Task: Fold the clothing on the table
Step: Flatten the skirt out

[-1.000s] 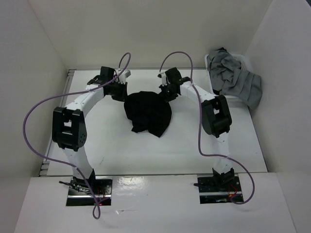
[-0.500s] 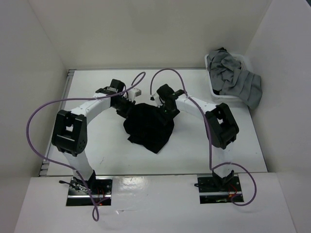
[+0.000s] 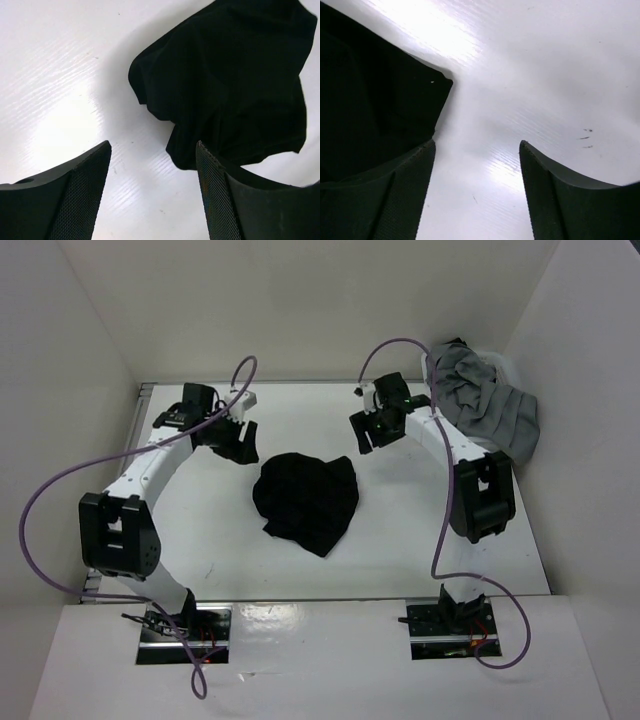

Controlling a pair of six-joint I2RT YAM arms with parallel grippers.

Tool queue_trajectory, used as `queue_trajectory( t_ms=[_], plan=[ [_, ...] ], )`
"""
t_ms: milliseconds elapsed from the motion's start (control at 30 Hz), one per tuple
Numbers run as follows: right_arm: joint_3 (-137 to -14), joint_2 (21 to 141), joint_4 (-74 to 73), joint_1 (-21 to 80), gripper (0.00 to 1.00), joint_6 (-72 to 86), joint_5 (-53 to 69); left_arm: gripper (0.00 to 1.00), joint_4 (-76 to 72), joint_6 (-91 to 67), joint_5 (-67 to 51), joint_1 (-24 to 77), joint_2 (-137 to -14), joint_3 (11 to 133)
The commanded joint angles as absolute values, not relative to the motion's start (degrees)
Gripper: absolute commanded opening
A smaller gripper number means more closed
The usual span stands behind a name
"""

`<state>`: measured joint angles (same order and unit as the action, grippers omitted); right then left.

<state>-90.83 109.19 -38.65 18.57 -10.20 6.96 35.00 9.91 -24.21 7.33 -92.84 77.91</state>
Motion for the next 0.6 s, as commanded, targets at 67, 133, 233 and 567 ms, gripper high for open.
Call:
queue_trajectory(
  t_ms=[67,133,233,567],
  plan=[
    [-93.6,112.7,-35.8,19.8,0.63,-6.9,11.5,0.76,32.2,5.7,-29.1,6.9,-99.8,78.9],
    [-94.5,114.8,-35.8,19.8,0.57,-6.2,12.2,0.69,32.7,5.2,-31.3,6.9,-105.0,80.1],
    [-95.2,117.0,-35.8,19.8,0.52,-6.2,12.7,0.66,32.7,3.8,-32.5,6.9,-110.1,81.8],
    [-95.2,118.9,-34.5,19.8,0.51,-6.2,13.3,0.66,32.0,2.0,-32.5,7.4,-113.5,83.7]
  ],
)
